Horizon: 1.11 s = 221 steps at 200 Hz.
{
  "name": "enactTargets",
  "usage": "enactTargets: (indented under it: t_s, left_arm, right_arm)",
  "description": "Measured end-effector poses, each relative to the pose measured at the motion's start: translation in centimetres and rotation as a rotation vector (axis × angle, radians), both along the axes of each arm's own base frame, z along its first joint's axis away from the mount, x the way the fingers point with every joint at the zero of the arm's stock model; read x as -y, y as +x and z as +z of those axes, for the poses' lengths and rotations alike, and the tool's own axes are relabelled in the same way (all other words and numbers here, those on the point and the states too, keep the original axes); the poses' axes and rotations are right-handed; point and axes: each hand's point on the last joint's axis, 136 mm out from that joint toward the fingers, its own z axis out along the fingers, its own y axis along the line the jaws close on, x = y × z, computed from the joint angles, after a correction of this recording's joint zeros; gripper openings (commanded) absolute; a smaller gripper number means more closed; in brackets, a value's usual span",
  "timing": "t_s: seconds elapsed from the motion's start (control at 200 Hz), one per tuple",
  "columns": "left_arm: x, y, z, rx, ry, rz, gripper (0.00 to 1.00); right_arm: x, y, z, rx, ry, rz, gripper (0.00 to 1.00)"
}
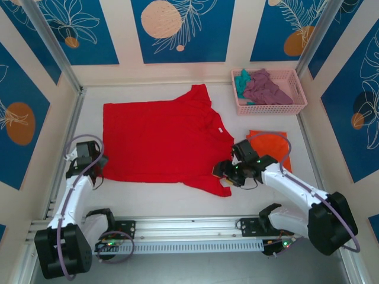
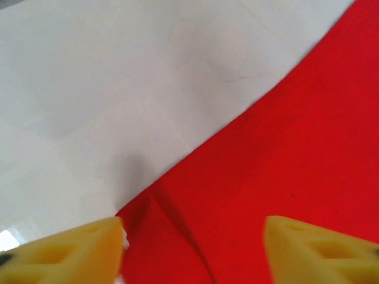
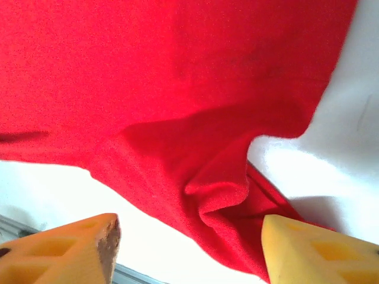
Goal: Fold and stack the t-shirts
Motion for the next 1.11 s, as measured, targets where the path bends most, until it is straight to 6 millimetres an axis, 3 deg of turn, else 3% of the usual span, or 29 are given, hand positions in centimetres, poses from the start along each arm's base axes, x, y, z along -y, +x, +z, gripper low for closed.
enactTargets:
  t_s: [0.04, 0.16, 0.31, 0.405, 0.51, 0.695, 0.815, 0.985, 1.105]
  left_arm:
    - [-0.1, 0.0, 0.5, 0.012, 0.019, -0.008, 1.0]
    - [-0.2, 1.0, 2.6, 0.034, 0.082, -0.071, 1.0]
    - [2.6, 6.4, 4.6, 0.036, 0.118, -0.243, 1.0]
    - [5.4, 10.3, 3.7, 0.022, 0.084, -0.347, 0.99]
    - [7.6, 13.7, 1.0, -0.029, 0.022, -0.419, 0.95]
    - [9.0, 18.6, -2.3, -0.089, -0.041, -0.458, 0.8]
    - [9.2, 20.8, -3.6, -0.102, -0.07, -0.456, 0.73]
    - [8.9, 23.0, -5.8, -0.132, -0.11, -0.447, 0.73]
    - [8.9, 25.1, -6.0, -0.13, -0.124, -0.45, 0.74]
  right_arm:
    - [0.2, 0.5, 1.0, 0.049, -0.008, 0.005, 0.77]
    - [0.3, 3.3, 4.0, 0.215, -0.051, 0.036, 0.77]
    - [-0.3, 9.4, 5.6, 0.32, -0.134, 0.055, 0.66]
    - [-1.4, 14.0, 4.6, 0.339, -0.188, 0.077, 0.6]
    - [-2.6, 18.8, 3.0, 0.352, -0.217, 0.087, 0.54]
    - [-3.8, 25.3, -0.3, 0.329, -0.213, 0.064, 0.42]
    - [-3.0, 28.3, -2.3, 0.299, -0.208, 0.018, 0.39]
    - [-1.4, 31.2, -4.7, 0.251, -0.207, -0.038, 0.33]
    - [-0.6, 33.4, -4.7, 0.25, -0.206, -0.073, 0.33]
